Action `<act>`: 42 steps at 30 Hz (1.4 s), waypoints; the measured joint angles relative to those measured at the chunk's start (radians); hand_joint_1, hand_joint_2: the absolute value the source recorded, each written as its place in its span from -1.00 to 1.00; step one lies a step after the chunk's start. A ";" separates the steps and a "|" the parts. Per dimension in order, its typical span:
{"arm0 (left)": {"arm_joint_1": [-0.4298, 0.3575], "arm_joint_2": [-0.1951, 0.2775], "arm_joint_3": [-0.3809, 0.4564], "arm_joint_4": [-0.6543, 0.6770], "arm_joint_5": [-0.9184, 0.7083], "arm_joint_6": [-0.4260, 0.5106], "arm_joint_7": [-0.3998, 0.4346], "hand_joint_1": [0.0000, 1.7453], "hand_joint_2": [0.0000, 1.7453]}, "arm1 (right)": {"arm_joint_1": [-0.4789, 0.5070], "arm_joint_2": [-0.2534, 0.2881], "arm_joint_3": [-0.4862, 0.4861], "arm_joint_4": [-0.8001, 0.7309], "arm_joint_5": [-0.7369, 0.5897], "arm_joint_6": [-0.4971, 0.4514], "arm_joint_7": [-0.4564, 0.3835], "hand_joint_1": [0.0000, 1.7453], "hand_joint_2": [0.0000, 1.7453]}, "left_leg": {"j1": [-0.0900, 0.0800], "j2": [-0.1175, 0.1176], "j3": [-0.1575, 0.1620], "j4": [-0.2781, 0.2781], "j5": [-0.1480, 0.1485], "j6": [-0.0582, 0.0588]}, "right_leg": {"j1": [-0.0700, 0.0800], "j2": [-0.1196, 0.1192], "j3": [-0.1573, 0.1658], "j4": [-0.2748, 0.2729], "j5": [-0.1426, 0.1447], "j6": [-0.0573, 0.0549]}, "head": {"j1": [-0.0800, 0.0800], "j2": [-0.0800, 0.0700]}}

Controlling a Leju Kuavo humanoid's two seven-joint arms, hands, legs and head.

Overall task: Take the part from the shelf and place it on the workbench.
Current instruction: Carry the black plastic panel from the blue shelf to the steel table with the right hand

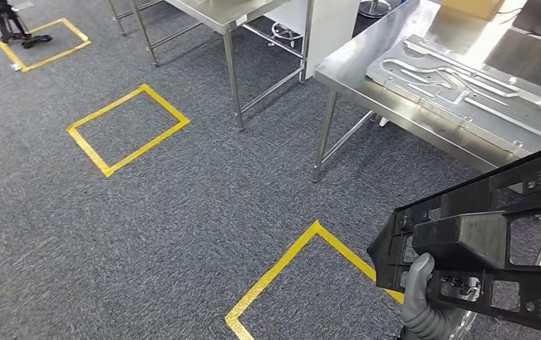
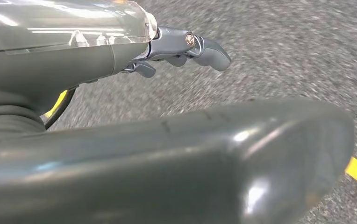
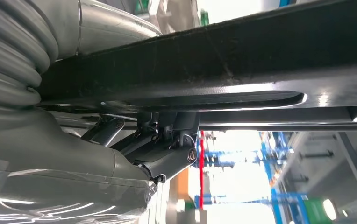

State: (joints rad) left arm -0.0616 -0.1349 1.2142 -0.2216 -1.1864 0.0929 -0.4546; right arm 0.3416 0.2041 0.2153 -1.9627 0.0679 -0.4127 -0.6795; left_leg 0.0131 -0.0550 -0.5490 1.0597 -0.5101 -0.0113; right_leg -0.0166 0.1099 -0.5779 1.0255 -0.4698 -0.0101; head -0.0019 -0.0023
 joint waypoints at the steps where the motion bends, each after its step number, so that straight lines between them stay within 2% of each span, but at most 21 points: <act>1: 0.000 0.000 0.000 0.000 0.001 -0.001 -0.001 -1.00 -1.00 | -0.001 0.000 0.000 0.000 0.000 0.000 0.001 1.00 1.00 | 0.000 -0.019 0.012 -0.034 0.009 0.003 | -0.002 0.012 -0.004 0.001 0.001 0.006 | 0.000 0.000; 2: 0.000 0.000 0.000 0.000 0.001 -0.002 -0.001 -1.00 -1.00 | -0.001 0.000 0.000 0.000 0.000 0.001 0.002 1.00 1.00 | -0.002 -0.029 0.017 -0.046 0.007 0.006 | -0.004 0.023 -0.008 0.001 0.004 0.013 | 0.000 0.000; 4: -0.003 -0.001 0.000 0.000 0.003 -0.004 -0.002 -1.00 -1.00 | 0.000 -0.001 -0.001 0.000 -0.001 0.001 0.004 1.00 1.00 | -0.003 -0.009 0.019 -0.052 0.013 0.016 | -0.007 0.040 -0.015 -0.002 0.009 0.028 | 0.000 0.000; 6: -0.006 -0.003 0.000 0.000 0.003 -0.008 -0.003 -1.00 -1.00 | 0.000 -0.001 -0.001 -0.001 -0.002 0.001 0.006 1.00 1.00 | 0.000 0.019 0.021 -0.063 0.021 0.031 | -0.003 -0.008 -0.031 0.027 -0.012 0.040 | 0.003 0.000; 8: -0.003 -0.005 0.000 0.000 0.003 -0.014 -0.004 -1.00 -1.00 | -0.002 -0.002 -0.001 -0.002 -0.005 0.001 0.008 1.00 1.00 | -0.001 0.050 0.021 -0.068 0.024 0.040 | -0.001 -0.081 -0.080 0.130 -0.074 0.048 | 0.007 0.000; 11: 0.003 -0.007 0.000 0.000 0.003 -0.022 -0.002 -1.00 -1.00 | -0.002 -0.004 -0.003 -0.002 -0.010 0.002 0.014 1.00 1.00 | -0.006 0.099 0.019 -0.067 0.022 0.043 | -0.004 -0.104 -0.146 0.274 -0.126 0.056 | 0.009 0.000; 13: 0.001 -0.009 0.000 0.000 0.004 -0.024 0.000 -1.00 -1.00 | -0.002 -0.004 -0.004 -0.002 -0.011 0.002 0.016 1.00 1.00 | -0.006 0.127 0.021 -0.066 0.019 0.040 | -0.005 -0.116 -0.100 0.200 -0.076 0.056 | 0.009 0.000; 15: 0.000 -0.011 0.000 0.000 0.004 -0.028 0.002 -1.00 -1.00 | -0.003 -0.005 -0.004 -0.003 -0.011 0.002 0.018 1.00 1.00 | -0.010 0.150 0.028 -0.064 0.013 0.032 | 0.002 -0.166 -0.018 0.057 -0.024 0.045 | 0.009 0.000; 17: 0.000 -0.011 0.000 0.000 0.004 -0.031 0.003 -1.00 -1.00 | -0.004 -0.005 -0.005 -0.003 -0.011 0.002 0.020 1.00 1.00 | -0.015 0.168 0.035 -0.063 0.007 0.022 | 0.011 -0.194 0.017 -0.010 -0.010 0.031 | 0.008 0.000; 20: -0.004 -0.011 0.000 0.000 0.004 -0.033 0.005 -1.00 -1.00 | -0.002 -0.005 -0.007 -0.003 -0.012 0.003 0.024 1.00 1.00 | -0.016 0.189 0.043 -0.062 0.000 0.007 | 0.009 -0.159 0.014 -0.015 -0.006 0.014 | 0.007 0.000; 22: -0.004 -0.011 0.000 0.000 0.004 -0.033 0.006 -1.00 -1.00 | -0.004 -0.005 -0.007 -0.004 -0.012 0.004 0.026 1.00 1.00 | -0.011 0.141 0.023 -0.007 -0.041 -0.004 | 0.003 -0.133 0.016 -0.022 0.001 0.003 | 0.003 0.000; 24: 0.000 -0.011 0.000 0.000 0.004 -0.033 0.006 -1.00 -1.00 | -0.006 -0.005 -0.008 -0.003 -0.012 0.006 0.027 1.00 1.00 | -0.007 0.080 -0.037 0.125 -0.109 -0.011 | 0.001 -0.107 0.013 -0.022 0.005 -0.004 | -0.001 0.000; 26: 0.004 -0.011 0.000 0.000 0.003 -0.033 0.008 -1.00 -1.00 | -0.005 -0.005 -0.008 -0.003 -0.013 0.008 0.027 1.00 1.00 | -0.005 0.066 -0.086 0.224 -0.137 -0.014 | 0.002 -0.076 0.011 -0.020 0.005 -0.006 | -0.001 0.000; 28: 0.005 -0.011 0.000 0.000 0.003 -0.034 0.010 -1.00 -1.00 | -0.004 -0.005 -0.009 -0.003 -0.013 0.008 0.028 1.00 1.00 | -0.003 0.062 -0.078 0.193 -0.093 -0.014 | 0.002 -0.046 0.011 -0.015 0.005 -0.005 | -0.002 0.000; 29: 0.005 -0.011 0.000 0.000 0.003 -0.034 0.010 -1.00 -1.00 | -0.004 -0.005 -0.009 -0.003 -0.013 0.008 0.028 1.00 1.00 | -0.001 0.055 -0.052 0.130 -0.052 -0.013 | 0.002 -0.031 0.011 -0.012 0.004 -0.003 | -0.002 0.000; 31: 0.003 -0.011 0.000 0.000 0.003 -0.034 0.011 -1.00 -1.00 | -0.005 -0.005 -0.009 -0.003 -0.014 0.009 0.028 1.00 1.00 | 0.004 0.006 -0.002 0.013 -0.004 -0.008 | 0.000 -0.006 0.006 -0.003 0.001 0.004 | -0.001 0.000; 33: 0.004 -0.012 0.000 0.000 0.003 -0.035 0.012 -1.00 -1.00 | -0.006 -0.005 -0.009 -0.003 -0.014 0.010 0.029 1.00 1.00 | 0.006 -0.036 0.016 -0.036 0.003 -0.001 | -0.002 0.017 -0.006 0.003 0.003 0.018 | -0.001 0.000; 35: 0.004 -0.012 0.000 0.000 0.003 -0.035 0.013 -1.00 -1.00 | -0.006 -0.005 -0.009 -0.003 -0.015 0.012 0.030 1.00 1.00 | 0.003 -0.023 0.015 -0.040 0.007 0.010 | -0.006 0.041 -0.016 0.001 0.011 0.034 | -0.002 0.000; 37: 0.003 -0.013 0.001 0.000 0.003 -0.035 0.014 -1.00 -1.00 | -0.005 -0.005 -0.010 -0.003 -0.016 0.012 0.030 1.00 1.00 | 0.004 0.006 0.017 -0.050 0.015 0.025 | -0.004 0.010 -0.028 0.019 -0.001 0.045 | 0.001 0.000; 40: 0.006 -0.012 0.001 0.000 0.004 -0.035 0.014 -1.00 -1.00 | -0.009 -0.005 -0.010 -0.002 -0.018 0.013 0.030 1.00 1.00 | 0.003 0.055 0.017 -0.056 0.019 0.038 | -0.001 -0.085 -0.101 0.174 -0.085 0.052 | 0.008 0.000; 42: 0.008 -0.012 0.001 0.000 0.004 -0.035 0.015 -1.00 -1.00 | -0.009 -0.006 -0.011 0.001 -0.020 0.015 0.030 1.00 1.00 | 0.000 0.089 0.017 -0.055 0.017 0.040 | -0.003 -0.101 -0.137 0.253 -0.106 0.055 | 0.008 0.000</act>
State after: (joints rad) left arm -0.0535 -0.1470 1.2155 -0.2216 -1.1822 0.0580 -0.4392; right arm 0.3330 0.1985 0.2039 -1.9614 0.0482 -0.3981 -0.6493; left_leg 0.0129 0.0342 -0.5323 1.0045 -0.4928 0.0285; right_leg -0.0195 0.0089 -0.7153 1.2783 -0.5761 0.0446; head 0.0064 -0.0023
